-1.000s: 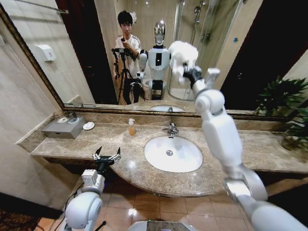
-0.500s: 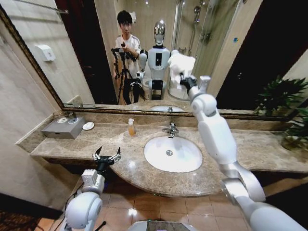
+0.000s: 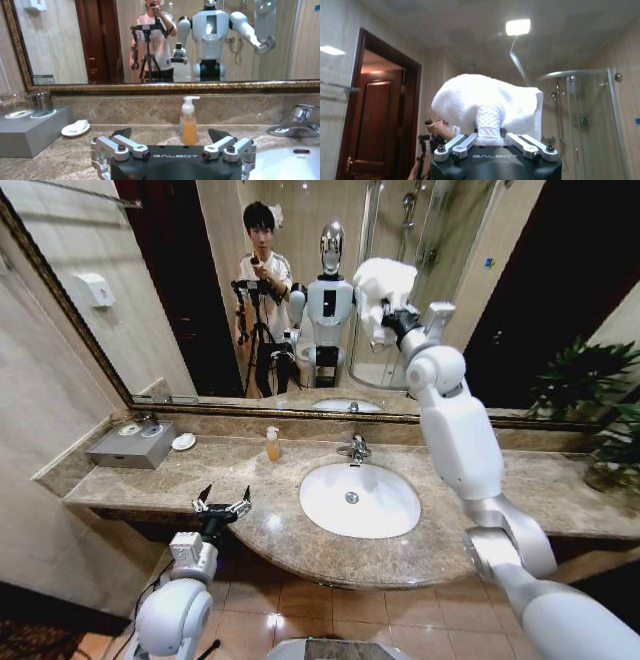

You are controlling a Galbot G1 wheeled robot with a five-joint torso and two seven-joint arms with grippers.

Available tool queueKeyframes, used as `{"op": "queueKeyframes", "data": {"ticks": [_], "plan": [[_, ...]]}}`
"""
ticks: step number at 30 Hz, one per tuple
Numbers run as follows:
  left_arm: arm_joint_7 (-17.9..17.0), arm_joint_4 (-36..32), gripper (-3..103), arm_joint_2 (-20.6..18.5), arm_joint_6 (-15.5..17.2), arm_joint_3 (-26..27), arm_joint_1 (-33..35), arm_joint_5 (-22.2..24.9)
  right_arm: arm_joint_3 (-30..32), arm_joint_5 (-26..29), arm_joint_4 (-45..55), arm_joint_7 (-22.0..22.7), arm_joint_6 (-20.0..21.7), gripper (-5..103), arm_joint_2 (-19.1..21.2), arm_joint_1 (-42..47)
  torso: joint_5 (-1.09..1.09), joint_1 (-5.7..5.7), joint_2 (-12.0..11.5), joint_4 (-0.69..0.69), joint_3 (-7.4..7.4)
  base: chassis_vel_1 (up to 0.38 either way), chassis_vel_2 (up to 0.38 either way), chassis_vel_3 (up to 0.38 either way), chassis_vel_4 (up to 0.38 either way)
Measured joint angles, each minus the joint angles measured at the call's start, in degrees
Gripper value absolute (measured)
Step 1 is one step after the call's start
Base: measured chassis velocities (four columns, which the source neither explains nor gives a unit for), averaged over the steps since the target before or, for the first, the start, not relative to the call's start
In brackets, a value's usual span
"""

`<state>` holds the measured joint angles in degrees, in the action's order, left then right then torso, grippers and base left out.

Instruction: Pick up the towel from the sink counter and wipe the mirror surface.

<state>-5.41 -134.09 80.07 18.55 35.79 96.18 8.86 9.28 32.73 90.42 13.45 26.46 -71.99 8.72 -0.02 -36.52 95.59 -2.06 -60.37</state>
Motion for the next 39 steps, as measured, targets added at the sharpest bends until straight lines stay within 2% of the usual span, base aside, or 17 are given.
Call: {"op": "queueKeyframes", "data": {"ticks": [9,22,35,39], "plan": [[0.0,0.0,100,0.0,0.0,0.0,0.0,0.0,0.0,-2.4,2.6,-1.5,-1.1,10,-0.1,8.4,0.03,0.00,0.0,0.02,-0.01,0.000,0.000,0.000,0.000],[0.0,0.0,100,0.0,0.0,0.0,0.0,0.0,-0.6,-0.1,0.7,-0.6,0.1,10,0.8,-1.2,0.00,0.00,0.0,0.01,0.00,0.000,0.000,0.000,0.000],[0.0,0.0,100,0.0,0.0,0.0,0.0,0.0,-0.9,-2.8,3.8,-2.9,-0.6,10,0.4,10.3,0.02,0.00,0.0,0.02,-0.01,0.000,0.000,0.000,0.000],[0.0,0.0,100,0.0,0.0,0.0,0.0,0.0,-0.9,-2.8,3.7,-2.9,-0.5,10,0.0,8.7,0.02,0.00,0.0,0.00,-0.01,0.000,0.000,0.000,0.000]]}}
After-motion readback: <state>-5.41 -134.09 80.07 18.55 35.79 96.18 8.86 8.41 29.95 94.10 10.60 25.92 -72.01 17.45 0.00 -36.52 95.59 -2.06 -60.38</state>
